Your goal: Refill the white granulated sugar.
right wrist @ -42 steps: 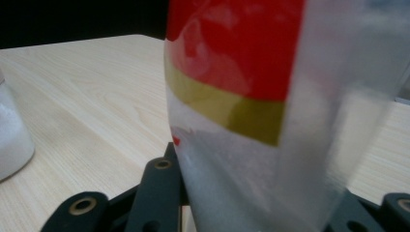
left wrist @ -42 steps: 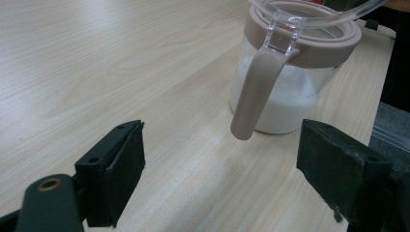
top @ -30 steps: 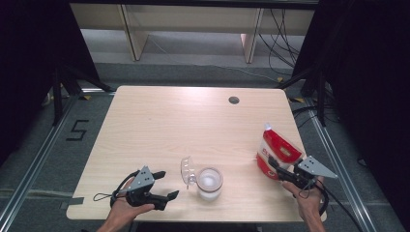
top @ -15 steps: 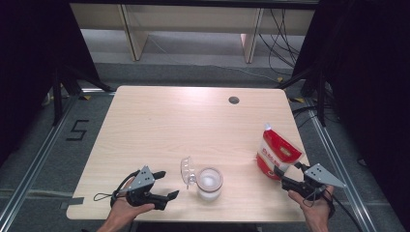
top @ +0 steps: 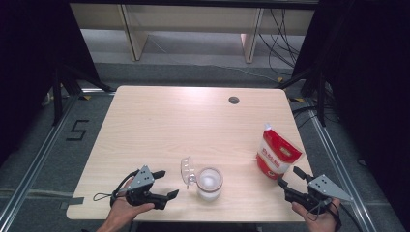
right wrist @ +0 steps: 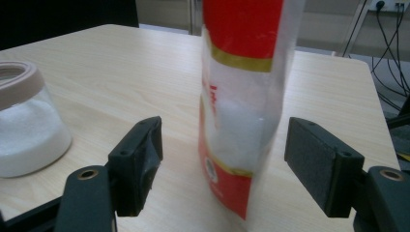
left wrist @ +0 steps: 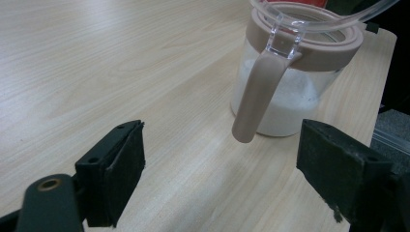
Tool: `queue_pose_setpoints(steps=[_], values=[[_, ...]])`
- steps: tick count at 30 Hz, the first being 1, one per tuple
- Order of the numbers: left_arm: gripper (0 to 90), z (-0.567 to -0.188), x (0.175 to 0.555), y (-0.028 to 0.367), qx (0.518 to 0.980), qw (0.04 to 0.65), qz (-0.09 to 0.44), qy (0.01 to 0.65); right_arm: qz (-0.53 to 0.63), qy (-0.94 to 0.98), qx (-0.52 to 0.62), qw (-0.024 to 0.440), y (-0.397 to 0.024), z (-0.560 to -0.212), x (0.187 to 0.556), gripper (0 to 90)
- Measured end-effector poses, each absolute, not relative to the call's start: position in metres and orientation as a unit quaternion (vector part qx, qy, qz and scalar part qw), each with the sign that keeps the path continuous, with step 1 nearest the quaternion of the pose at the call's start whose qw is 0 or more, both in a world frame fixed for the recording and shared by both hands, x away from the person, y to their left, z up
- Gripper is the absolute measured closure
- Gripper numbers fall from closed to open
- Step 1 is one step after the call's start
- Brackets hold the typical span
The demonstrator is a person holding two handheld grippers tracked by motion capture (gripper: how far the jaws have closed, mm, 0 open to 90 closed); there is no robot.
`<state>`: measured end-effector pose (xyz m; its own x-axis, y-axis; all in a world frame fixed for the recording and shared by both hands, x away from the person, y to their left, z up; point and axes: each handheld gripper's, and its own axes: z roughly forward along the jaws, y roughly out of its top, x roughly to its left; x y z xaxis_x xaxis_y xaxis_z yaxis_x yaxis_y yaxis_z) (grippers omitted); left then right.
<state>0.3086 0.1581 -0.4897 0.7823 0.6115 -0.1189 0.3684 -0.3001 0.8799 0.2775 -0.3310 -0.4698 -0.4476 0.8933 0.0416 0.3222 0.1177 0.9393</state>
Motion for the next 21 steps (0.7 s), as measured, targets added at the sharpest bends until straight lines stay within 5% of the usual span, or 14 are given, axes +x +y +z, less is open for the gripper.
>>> queue_pose_setpoints(steps=[21], values=[[17.0, -0.486, 0.309, 0.159, 0.787, 0.517, 0.115, 0.315, 0.498, 0.708, 0.423, 0.267, -0.309, -0.471, 0.253, 28.0]])
